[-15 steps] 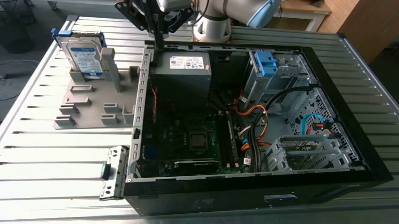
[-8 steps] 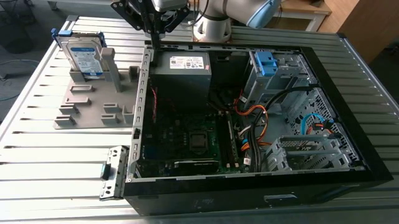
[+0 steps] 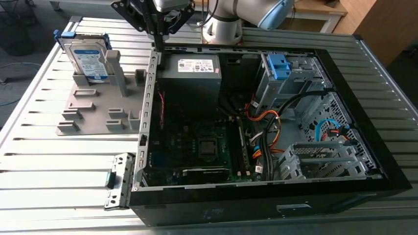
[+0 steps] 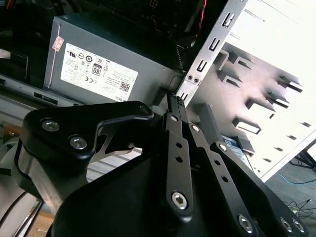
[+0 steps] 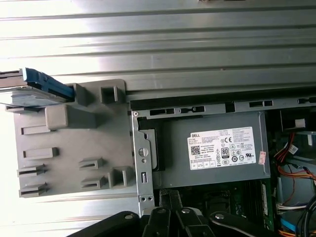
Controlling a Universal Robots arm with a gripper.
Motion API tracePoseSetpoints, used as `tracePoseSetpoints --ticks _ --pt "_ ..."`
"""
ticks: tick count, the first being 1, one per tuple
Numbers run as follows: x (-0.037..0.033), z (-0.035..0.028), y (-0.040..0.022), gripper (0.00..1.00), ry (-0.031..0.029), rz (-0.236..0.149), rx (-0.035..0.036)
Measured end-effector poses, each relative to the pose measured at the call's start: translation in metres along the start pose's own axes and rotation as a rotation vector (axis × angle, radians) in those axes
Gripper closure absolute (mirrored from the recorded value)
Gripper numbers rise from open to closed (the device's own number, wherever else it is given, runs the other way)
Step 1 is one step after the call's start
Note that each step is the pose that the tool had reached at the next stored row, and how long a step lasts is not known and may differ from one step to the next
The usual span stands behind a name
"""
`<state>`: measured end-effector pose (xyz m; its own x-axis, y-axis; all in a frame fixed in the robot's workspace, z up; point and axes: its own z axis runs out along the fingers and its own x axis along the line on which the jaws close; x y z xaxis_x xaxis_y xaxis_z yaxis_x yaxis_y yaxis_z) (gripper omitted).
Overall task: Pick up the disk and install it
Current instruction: 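Reach for the disk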
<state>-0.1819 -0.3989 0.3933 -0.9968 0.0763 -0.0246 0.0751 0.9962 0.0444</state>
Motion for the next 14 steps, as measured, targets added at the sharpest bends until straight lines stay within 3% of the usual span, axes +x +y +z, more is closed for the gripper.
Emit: tracePoseSetpoints --ticks 14 --pt "0.0138 -0.0004 -0.0011 0.89 0.0 0.0 0.0"
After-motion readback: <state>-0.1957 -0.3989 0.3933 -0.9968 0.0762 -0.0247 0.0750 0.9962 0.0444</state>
